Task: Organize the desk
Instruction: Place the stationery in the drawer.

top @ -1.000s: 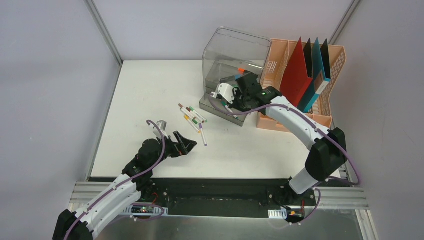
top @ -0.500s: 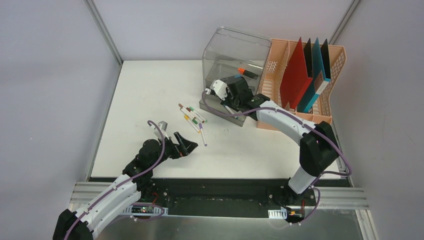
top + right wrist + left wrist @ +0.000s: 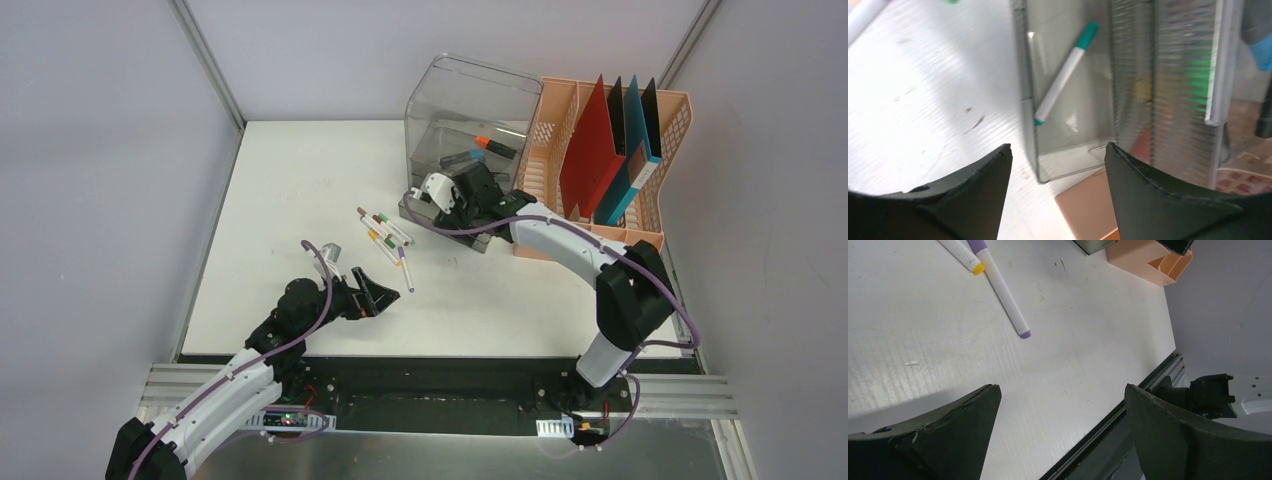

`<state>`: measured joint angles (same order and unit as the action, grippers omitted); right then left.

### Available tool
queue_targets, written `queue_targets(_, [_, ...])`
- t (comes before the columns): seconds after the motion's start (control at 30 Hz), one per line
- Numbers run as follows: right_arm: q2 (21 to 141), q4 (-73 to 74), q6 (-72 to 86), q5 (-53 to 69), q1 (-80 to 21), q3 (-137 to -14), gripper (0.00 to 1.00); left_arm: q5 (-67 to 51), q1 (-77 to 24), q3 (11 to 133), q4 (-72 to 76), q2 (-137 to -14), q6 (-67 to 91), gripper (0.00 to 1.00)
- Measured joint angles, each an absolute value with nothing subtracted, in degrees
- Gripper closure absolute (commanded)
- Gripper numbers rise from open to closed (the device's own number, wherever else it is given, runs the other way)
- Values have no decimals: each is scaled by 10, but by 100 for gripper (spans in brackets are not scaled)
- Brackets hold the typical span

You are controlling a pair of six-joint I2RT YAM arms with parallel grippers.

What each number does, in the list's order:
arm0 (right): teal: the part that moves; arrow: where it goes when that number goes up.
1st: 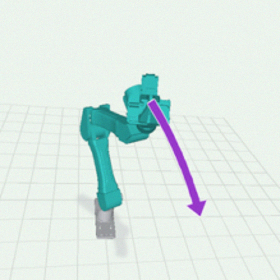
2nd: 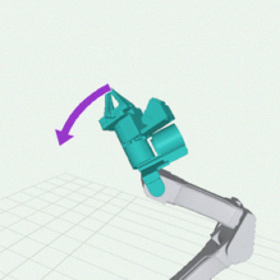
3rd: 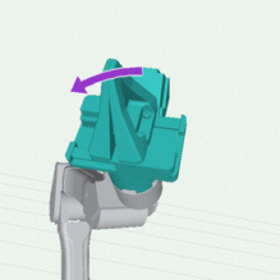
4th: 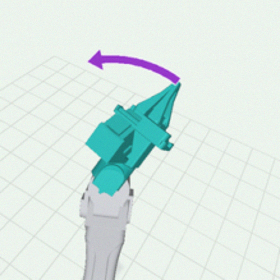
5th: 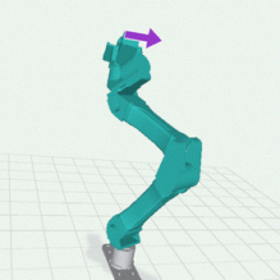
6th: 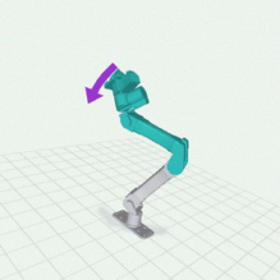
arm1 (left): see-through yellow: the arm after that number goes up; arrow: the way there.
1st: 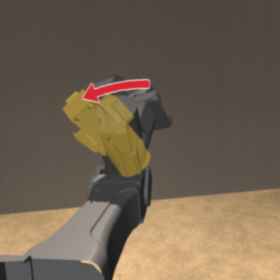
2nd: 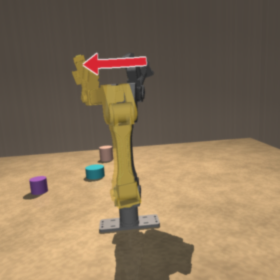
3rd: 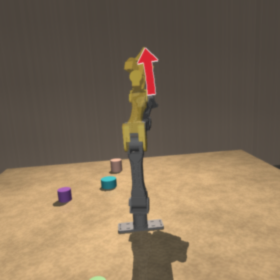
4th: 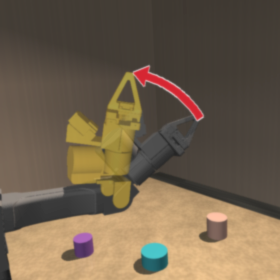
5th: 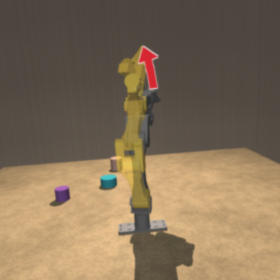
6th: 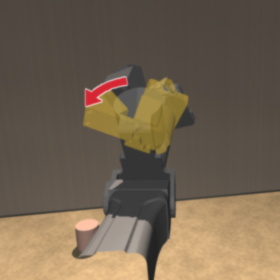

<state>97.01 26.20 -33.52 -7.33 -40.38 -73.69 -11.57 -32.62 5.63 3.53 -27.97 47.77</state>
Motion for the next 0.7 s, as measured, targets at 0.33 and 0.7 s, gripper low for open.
queue_targets(0.33, [766,414,-400,164,-337,-692,29,-161,-326,59,57,-317,454,1])
queue_targets(0.7, [589,453,-422,325,-156,-590,27,-168,-326,138,33,-437,451,1])
